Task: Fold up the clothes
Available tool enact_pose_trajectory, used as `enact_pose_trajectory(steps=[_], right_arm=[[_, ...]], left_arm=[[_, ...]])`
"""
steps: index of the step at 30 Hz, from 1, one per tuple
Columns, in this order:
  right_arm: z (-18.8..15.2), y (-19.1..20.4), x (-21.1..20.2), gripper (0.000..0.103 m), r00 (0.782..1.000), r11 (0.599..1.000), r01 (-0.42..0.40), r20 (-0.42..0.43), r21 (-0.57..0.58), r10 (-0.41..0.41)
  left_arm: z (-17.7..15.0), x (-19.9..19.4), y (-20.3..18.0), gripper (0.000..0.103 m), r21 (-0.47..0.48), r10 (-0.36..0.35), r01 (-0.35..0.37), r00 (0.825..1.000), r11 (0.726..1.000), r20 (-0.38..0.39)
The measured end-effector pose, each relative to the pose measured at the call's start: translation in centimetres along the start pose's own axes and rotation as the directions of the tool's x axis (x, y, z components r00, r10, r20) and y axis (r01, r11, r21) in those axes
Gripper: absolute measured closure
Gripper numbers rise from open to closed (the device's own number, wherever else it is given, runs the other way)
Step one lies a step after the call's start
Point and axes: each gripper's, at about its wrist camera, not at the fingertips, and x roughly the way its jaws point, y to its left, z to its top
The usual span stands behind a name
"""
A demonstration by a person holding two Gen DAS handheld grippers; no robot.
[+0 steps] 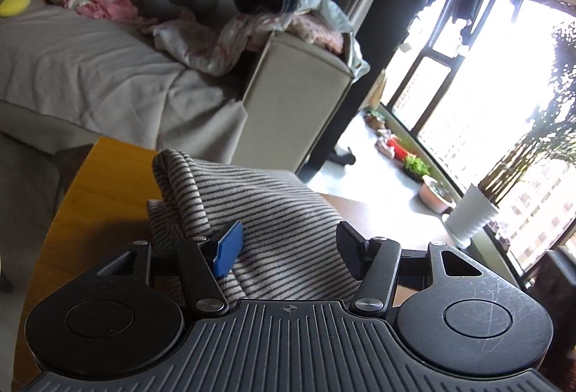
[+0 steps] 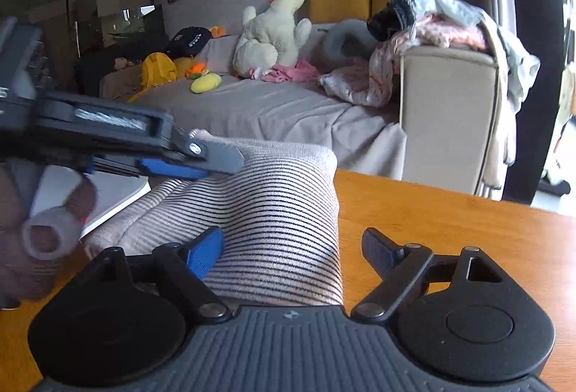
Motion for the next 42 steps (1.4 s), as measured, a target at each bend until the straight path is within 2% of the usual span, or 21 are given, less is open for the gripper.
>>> enact_pose_trajectory(steps=[1, 3, 4, 6, 8, 10, 13, 16, 20, 22, 26, 28, 34, 39, 42], right_arm=[[0.0, 0.5, -1.1, 0.026, 1.0, 1.0, -0.017, 0.021, -0.005, 0.017], [-0.1, 1.3, -2.9, 0.026, 0.997, 0.998, -0.056, 0.057, -0.006, 0.056], [-0.1, 1.5, -3.0, 0.026, 0.996, 0.997, -0.078, 0.043, 0.016, 0.078], [-0.2, 1.7, -1.7, 0.027, 0.996, 0.995, -0.08, -0.037, 0.057, 0.082], [-0.6, 1.9, 0.1, 0.027, 0.995, 0.999, -0.037, -0.09, 0.038, 0.04], [-0.8, 2.0, 1.1, 0.025, 0.995, 1.0, 0.01, -0.1, -0.003, -0.01], [-0.7, 1.9, 1.1, 0.022, 0.993, 1.0, 0.02, -0.114, 0.005, -0.02], [-1.0, 1.4, -0.1, 0.019, 0.993, 0.999, 0.028, -0.118, 0.04, -0.023], [-2.5, 0.3, -2.4, 0.01, 0.992, 0.994, 0.058, -0.121, 0.091, -0.046], [-3.2, -0.1, -3.6, 0.001, 0.992, 0.992, 0.068, -0.116, 0.11, -0.056], [-4.4, -0.9, -5.6, 0.0, 0.99, 0.985, 0.101, -0.115, 0.143, -0.085], [-4.9, -1.2, -6.1, 0.0, 0.985, 0.98, 0.13, -0.132, 0.149, -0.111], [-6.5, -2.2, -7.6, 0.0, 0.966, 0.962, 0.216, -0.183, 0.166, -0.185], [-7.8, -3.0, -8.8, 0.0, 0.943, 0.942, 0.287, -0.226, 0.176, -0.245], [-8.1, -3.9, -9.0, 0.0, 0.942, 0.933, 0.299, -0.22, 0.202, -0.254]], left_arm=[[-0.1, 0.5, 0.4, 0.05, 0.0, 0.012, -0.012, 1.0, 1.0, -0.002], [-0.4, 0.8, 1.2, 0.052, -0.018, 0.008, -0.008, 1.0, 1.0, 0.0], [-0.5, 0.8, 1.5, 0.052, -0.029, 0.0, 0.0, 1.0, 1.0, 0.002], [-0.7, 0.8, 1.5, 0.052, -0.028, 0.002, -0.002, 1.0, 1.0, 0.005], [-1.0, 1.0, 1.2, 0.052, -0.01, 0.013, -0.013, 1.0, 1.0, 0.01], [-1.3, 1.1, 0.8, 0.052, 0.009, 0.029, -0.029, 0.999, 1.0, 0.019], [-1.7, 0.9, -0.1, 0.052, 0.078, 0.079, -0.082, 0.996, 0.994, 0.04], [-2.2, -0.8, -0.9, 0.051, 0.078, 0.099, -0.104, 0.993, 0.991, 0.067], [-3.7, -5.0, -2.0, 0.032, 0.071, 0.146, -0.153, 0.984, 0.986, 0.105], [-4.9, -6.8, -2.6, 0.029, 0.077, 0.183, -0.192, 0.976, 0.978, 0.116], [-8.2, -8.9, -4.2, 0.012, 0.078, 0.239, -0.244, 0.968, 0.966, 0.071], [-9.8, -9.2, -5.0, 0.008, 0.082, 0.255, -0.258, 0.966, 0.963, 0.039], [-13.4, -8.6, -7.0, 0.002, 0.068, 0.302, -0.298, 0.951, 0.952, -0.064], [-14.9, -7.9, -8.1, 0.0, 0.097, 0.392, -0.386, 0.918, 0.918, -0.057], [-15.1, -7.2, -8.5, 0.0, 0.117, 0.453, -0.447, 0.891, 0.887, -0.029]])
